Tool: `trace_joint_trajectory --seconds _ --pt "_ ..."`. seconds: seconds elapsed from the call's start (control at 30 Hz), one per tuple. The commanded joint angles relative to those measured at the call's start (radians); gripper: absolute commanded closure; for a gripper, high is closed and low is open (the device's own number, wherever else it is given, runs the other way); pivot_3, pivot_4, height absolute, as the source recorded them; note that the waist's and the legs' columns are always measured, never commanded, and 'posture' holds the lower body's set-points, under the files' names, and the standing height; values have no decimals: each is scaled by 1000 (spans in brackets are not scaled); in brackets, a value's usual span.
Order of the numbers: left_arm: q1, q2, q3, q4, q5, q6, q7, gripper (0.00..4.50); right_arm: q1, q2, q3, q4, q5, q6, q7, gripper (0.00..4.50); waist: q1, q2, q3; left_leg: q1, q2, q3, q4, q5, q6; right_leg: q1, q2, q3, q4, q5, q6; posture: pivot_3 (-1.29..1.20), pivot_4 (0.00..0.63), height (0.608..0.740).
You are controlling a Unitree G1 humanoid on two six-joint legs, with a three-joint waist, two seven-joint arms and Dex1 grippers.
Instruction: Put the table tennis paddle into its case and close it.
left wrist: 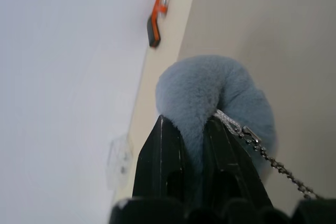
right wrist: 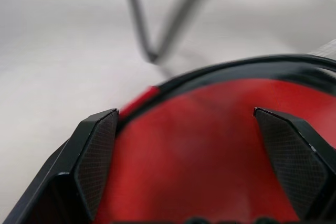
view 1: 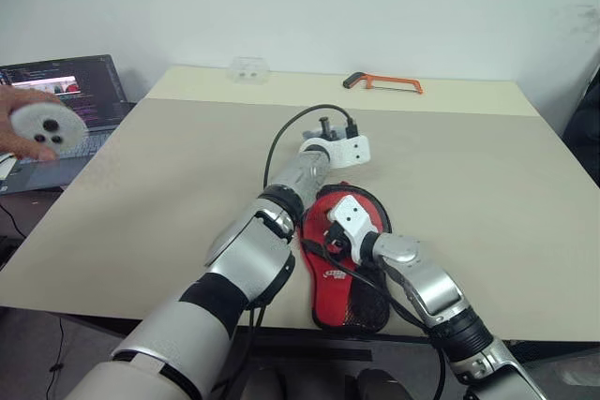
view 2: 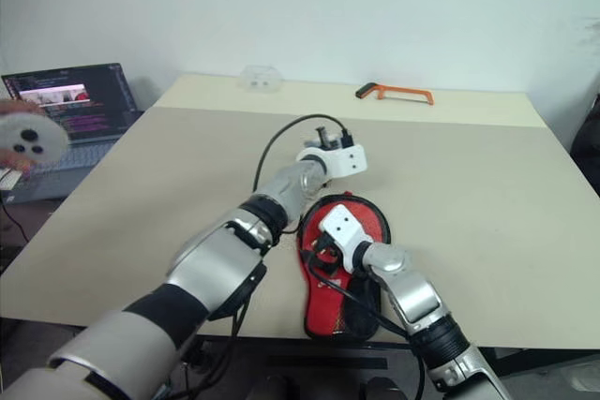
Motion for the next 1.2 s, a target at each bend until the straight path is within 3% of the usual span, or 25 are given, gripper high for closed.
trace_joint_trajectory --seconds 0.03,0.23,0.53,0.9,1.2 --pt "-45 -64 -26 -28 30 -61 19 4426 36 5 73 56 -28 60 25 0 2 0 0 0 0 0 0 0 0 0 0 0 0 0 0 0 150 740" --pt "-17 -112 -65 -30 67 -143 -5 4427 14 15 72 86 -37 47 31 0 2 0 0 1 0 0 0 0 0 2 0 0 0 0 0 0 150 740" --pt "34 -52 -63 -27 65 -146 -117 4427 2 37 65 131 -49 18 52 0 -7 1 -3 3 0 0 0 0 0 3 0 0 0 0 0 0 150 740" --pt "15 -6 -39 -39 45 -169 -198 525 -28 36 69 179 -63 -16 99 0 -23 1 -5 4 0 0 0 0 0 3 0 0 1 0 0 0 150 740" --pt "-37 92 111 -84 -127 -253 -483 525 -33 2 56 197 -70 -37 133 0 -23 1 -5 4 0 0 0 0 0 2 0 0 1 0 0 0 150 740"
